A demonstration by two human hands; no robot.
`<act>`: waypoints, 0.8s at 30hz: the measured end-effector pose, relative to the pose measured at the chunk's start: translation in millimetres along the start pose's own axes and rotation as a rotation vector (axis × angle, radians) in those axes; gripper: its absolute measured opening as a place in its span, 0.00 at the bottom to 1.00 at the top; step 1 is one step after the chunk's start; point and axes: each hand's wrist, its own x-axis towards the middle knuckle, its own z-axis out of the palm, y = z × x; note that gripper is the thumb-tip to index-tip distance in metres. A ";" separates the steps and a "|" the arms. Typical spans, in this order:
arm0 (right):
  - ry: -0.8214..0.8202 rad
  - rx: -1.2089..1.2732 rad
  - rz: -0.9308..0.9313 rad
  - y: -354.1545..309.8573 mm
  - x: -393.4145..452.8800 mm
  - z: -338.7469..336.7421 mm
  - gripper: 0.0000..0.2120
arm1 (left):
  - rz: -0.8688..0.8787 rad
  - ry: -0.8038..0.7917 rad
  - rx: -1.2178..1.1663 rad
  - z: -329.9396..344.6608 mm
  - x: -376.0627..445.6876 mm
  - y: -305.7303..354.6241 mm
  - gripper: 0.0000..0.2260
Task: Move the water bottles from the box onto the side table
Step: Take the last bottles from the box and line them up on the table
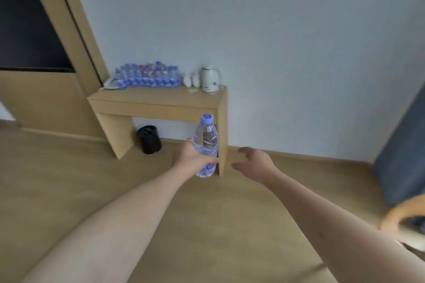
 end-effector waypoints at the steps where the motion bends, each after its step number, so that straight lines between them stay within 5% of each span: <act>1: -0.023 0.001 -0.023 -14.3 23.4 6.0 0.30 | -0.013 0.032 0.004 -13.3 17.2 -3.7 0.22; 12: -0.224 0.021 -0.150 -151.0 216.0 128.1 0.30 | -0.134 0.215 -0.032 -138.1 173.0 -82.5 0.25; 24: -0.190 0.033 -0.094 -312.0 434.2 259.7 0.27 | -0.147 0.223 0.001 -290.2 414.7 -178.4 0.20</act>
